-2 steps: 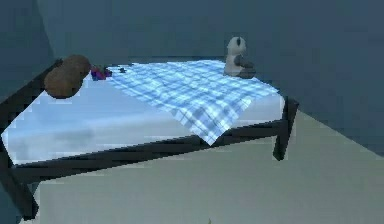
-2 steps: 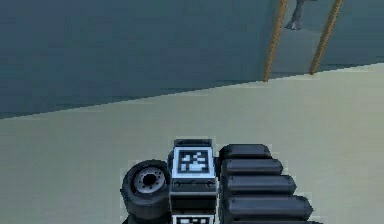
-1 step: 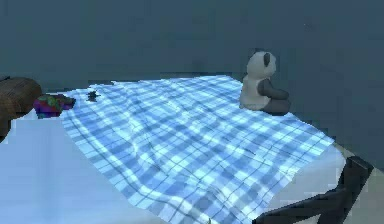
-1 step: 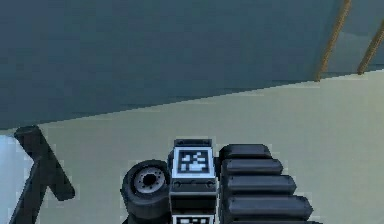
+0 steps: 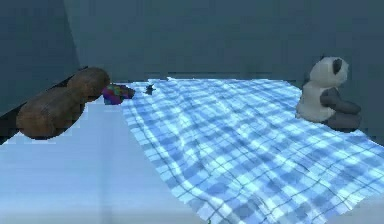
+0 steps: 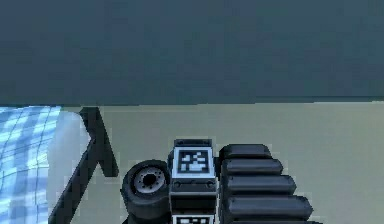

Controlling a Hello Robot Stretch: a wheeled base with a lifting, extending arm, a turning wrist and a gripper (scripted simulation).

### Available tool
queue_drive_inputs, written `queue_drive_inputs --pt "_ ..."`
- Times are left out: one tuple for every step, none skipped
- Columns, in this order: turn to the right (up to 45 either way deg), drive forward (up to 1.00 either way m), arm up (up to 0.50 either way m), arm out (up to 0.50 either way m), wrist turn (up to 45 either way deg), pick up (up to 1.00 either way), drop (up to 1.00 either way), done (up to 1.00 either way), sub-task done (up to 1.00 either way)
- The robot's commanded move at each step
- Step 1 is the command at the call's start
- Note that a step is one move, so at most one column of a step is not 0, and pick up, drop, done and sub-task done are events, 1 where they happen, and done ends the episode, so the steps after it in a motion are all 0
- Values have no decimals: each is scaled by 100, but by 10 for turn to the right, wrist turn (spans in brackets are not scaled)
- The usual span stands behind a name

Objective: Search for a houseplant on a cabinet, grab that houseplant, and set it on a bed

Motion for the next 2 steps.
queue_drive_inputs --pt "0 30 0 0 0 0 0 0 0" --pt "450 0 0 0 0 0 0 0 0"
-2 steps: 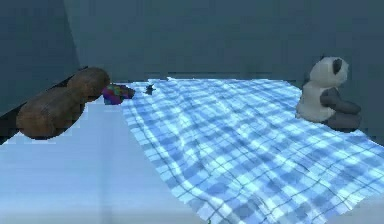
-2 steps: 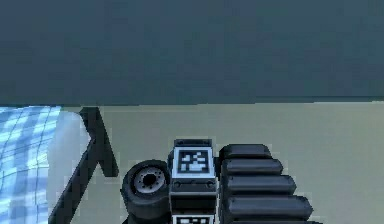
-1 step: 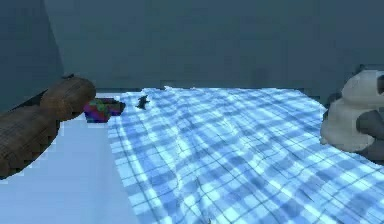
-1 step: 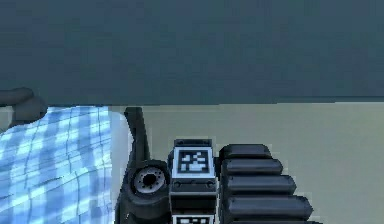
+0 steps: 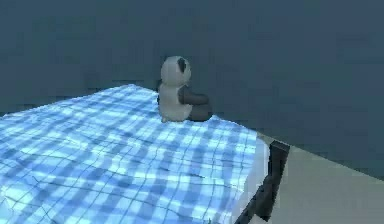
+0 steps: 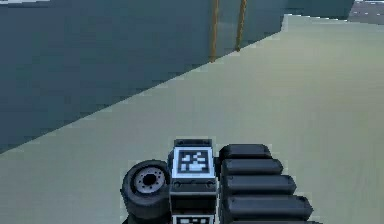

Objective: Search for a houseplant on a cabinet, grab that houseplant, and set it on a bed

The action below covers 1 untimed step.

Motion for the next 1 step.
queue_drive_inputs --pt "450 0 0 0 0 0 0 0 0"
